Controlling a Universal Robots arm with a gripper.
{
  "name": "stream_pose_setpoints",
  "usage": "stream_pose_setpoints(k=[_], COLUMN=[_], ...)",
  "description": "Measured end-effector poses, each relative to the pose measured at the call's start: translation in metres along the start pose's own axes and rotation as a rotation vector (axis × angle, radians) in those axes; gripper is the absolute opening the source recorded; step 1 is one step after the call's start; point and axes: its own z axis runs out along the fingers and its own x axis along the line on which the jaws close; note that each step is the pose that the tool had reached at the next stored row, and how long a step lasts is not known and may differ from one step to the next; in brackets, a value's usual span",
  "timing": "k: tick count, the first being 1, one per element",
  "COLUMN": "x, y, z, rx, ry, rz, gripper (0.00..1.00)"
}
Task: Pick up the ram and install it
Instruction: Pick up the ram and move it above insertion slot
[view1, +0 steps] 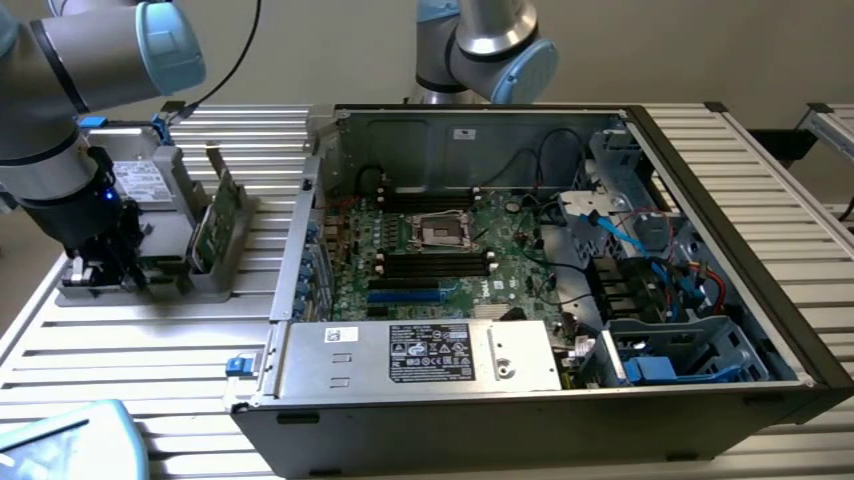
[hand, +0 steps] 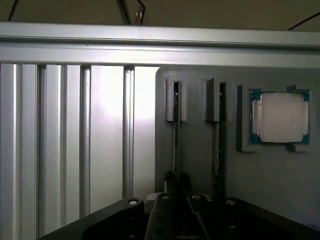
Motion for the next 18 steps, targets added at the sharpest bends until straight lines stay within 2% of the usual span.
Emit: stream_pose_setpoints(k=[6, 18], x=[0.000, -0.001], y=[0.0002, 0.0009], z=[-0.0018, -0.0151], rx=[-0.0002, -0.0075], ry=[0.0001, 0.0000], rz=[0.000, 0.000], gripper=[0.14, 0.14])
